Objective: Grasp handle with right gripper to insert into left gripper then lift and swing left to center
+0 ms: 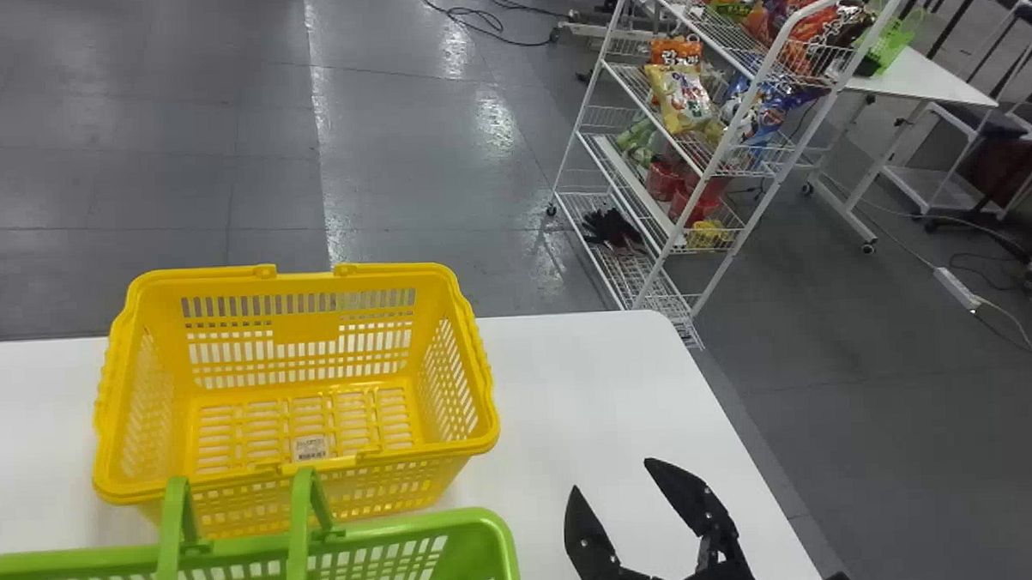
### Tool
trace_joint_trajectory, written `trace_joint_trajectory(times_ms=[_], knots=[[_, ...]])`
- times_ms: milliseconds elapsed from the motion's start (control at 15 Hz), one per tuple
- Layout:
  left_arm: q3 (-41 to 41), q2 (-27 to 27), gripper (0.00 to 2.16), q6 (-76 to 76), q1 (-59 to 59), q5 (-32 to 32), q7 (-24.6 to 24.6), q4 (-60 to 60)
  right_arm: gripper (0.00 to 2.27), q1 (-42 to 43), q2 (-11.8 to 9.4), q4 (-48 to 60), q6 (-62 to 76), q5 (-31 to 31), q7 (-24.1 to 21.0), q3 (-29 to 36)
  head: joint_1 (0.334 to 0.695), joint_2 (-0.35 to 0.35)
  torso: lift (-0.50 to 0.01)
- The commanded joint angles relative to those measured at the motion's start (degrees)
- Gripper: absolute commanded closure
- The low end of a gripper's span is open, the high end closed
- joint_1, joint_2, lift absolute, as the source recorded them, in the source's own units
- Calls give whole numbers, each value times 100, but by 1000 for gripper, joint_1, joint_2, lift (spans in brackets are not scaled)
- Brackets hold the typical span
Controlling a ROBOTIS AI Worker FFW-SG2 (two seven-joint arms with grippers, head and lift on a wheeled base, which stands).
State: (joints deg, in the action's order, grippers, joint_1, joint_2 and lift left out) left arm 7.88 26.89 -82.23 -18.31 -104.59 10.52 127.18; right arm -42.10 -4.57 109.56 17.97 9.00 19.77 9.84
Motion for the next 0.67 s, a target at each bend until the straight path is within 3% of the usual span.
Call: trace_joint_trajectory(times_ms=[0, 600], knots=[[3, 10, 1909, 0, 3, 0, 3, 0, 198, 0, 0, 4, 0, -4, 0, -9, 695, -350, -93], [38, 80, 1909, 0, 82, -36, -23, -35, 198, 0, 18, -5, 0, -4, 0, -18, 695, -350, -93]])
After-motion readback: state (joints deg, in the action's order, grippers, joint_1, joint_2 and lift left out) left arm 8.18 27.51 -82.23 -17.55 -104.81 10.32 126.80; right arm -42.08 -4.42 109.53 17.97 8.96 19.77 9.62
